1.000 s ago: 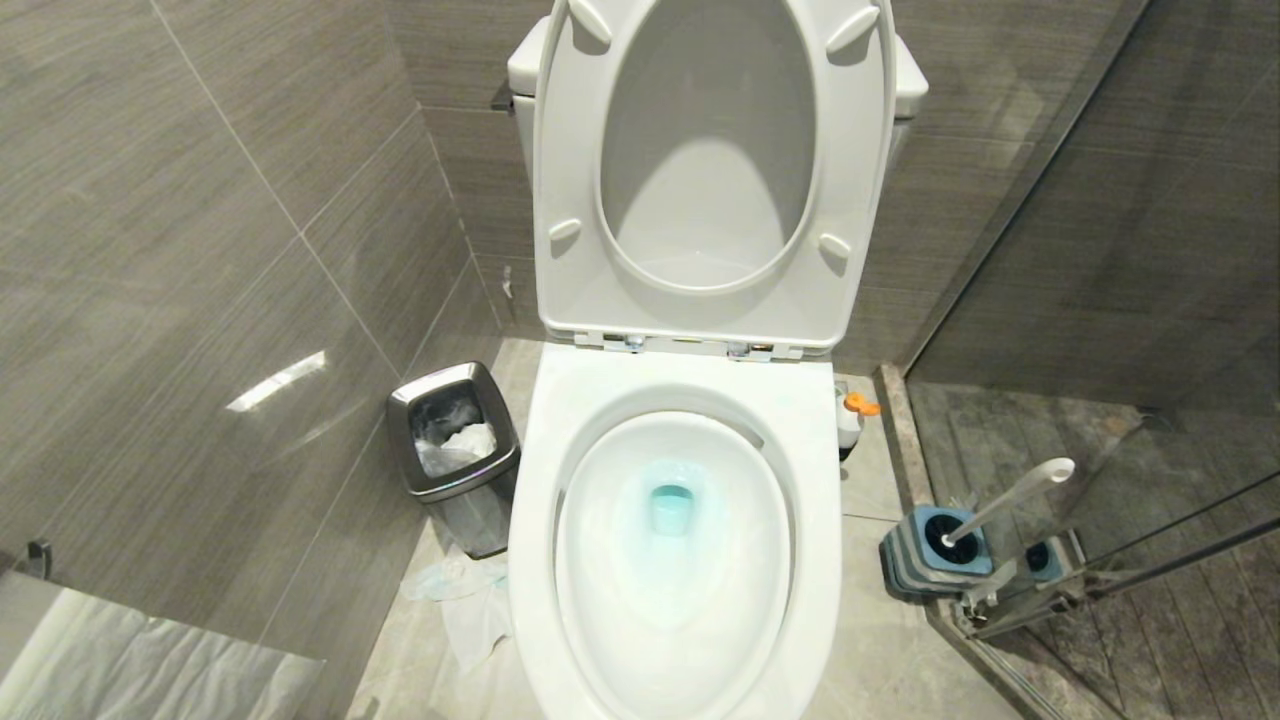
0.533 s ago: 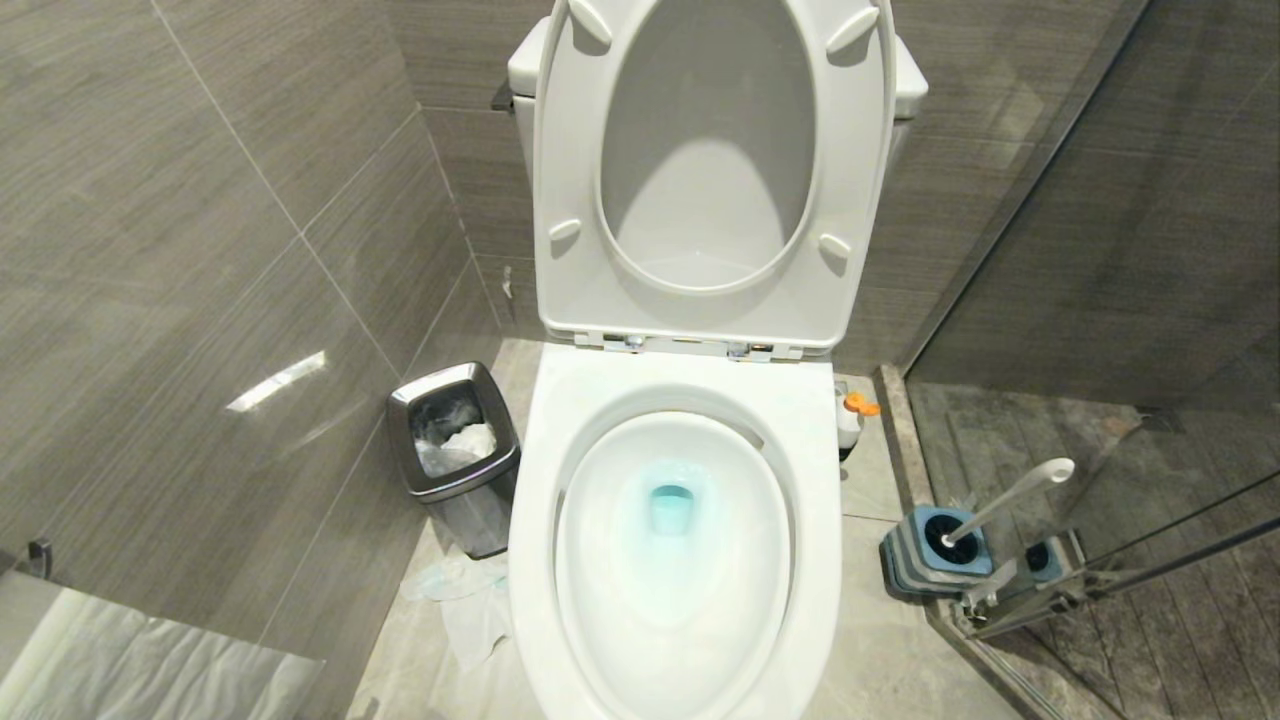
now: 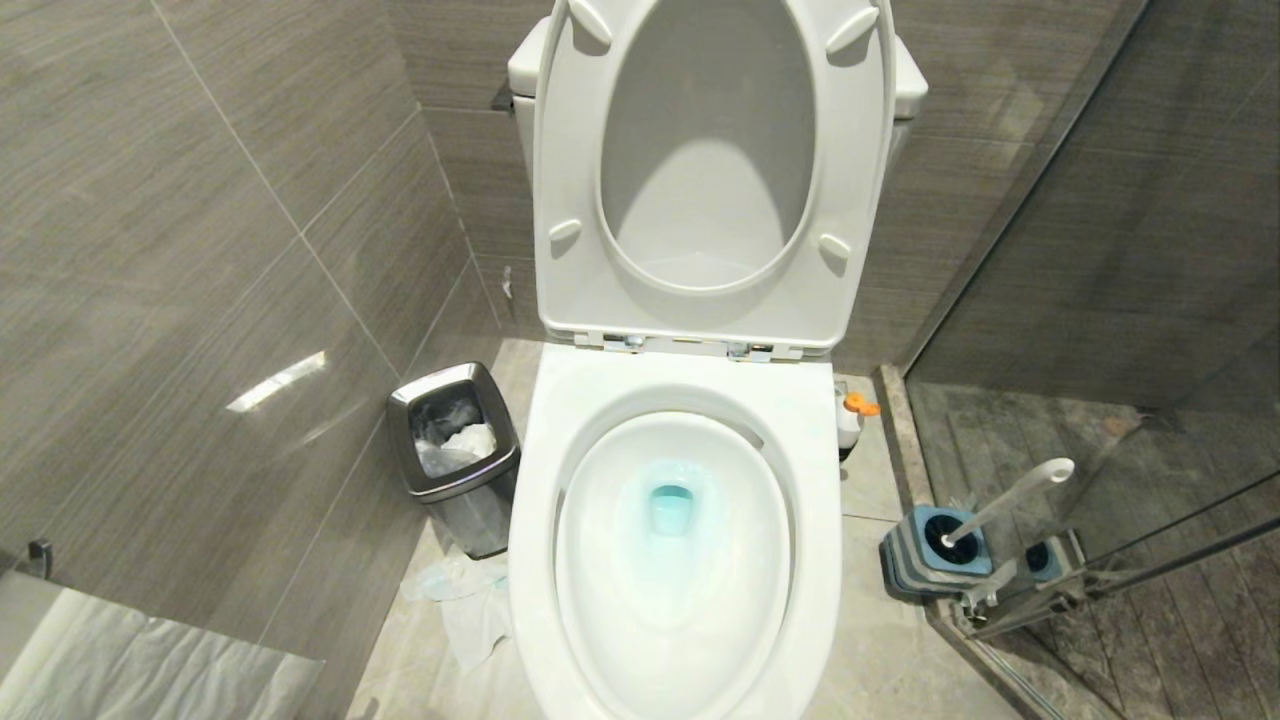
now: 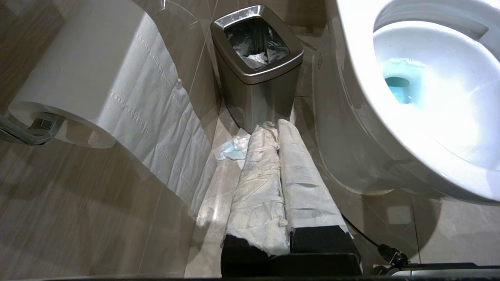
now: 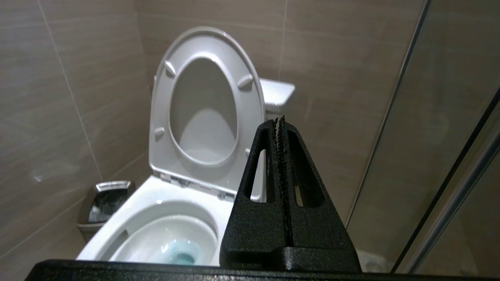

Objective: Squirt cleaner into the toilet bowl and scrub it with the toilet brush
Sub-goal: Flush the toilet

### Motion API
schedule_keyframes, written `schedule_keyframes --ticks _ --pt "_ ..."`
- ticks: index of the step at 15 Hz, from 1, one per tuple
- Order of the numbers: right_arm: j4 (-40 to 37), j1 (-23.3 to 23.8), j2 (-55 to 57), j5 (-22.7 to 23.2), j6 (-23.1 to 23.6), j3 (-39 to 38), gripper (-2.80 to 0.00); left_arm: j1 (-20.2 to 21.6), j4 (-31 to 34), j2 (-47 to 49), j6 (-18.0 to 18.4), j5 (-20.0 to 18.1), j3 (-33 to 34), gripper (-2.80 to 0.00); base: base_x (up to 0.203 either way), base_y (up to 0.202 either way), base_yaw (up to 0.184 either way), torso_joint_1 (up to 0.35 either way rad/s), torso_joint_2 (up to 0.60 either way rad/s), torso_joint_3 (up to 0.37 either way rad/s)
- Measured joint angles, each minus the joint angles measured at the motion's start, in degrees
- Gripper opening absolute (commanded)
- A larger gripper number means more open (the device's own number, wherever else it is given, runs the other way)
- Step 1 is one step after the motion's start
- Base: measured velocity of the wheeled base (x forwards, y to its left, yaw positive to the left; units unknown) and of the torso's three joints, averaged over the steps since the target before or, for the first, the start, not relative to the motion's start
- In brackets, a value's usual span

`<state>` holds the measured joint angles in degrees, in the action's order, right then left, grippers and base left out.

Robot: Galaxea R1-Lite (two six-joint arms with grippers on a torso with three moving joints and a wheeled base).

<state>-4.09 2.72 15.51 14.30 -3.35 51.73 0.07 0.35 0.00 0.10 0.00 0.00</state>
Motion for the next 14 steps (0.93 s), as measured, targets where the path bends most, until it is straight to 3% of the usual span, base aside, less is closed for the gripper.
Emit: schedule_keyframes --ticks 4,7,11,14 --pt "-6.4 -2.0 -4.8 0.1 0.9 1.6 -2.80 0.0 0.0 0.0 0.0 0.0 0.0 -2.80 0.000 0.000 0.000 0.000 0.00 0.000" --pt "-10.2 -2.5 -11.3 1.2 1.1 -1.5 -2.80 0.0 0.0 0.0 0.0 0.0 0.0 -2.80 0.000 0.000 0.000 0.000 0.00 0.000" --pt "-10.5 -2.6 -14.9 1.5 0.8 -4.1 -2.80 0.0 0.0 0.0 0.0 0.0 0.0 -2.80 0.000 0.000 0.000 0.000 0.00 0.000" --pt "-9.7 -2.6 -15.5 1.5 2.7 -11.3 -2.80 0.0 0.0 0.0 0.0 0.0 0.0 -2.80 0.000 0.000 0.000 0.000 0.00 0.000"
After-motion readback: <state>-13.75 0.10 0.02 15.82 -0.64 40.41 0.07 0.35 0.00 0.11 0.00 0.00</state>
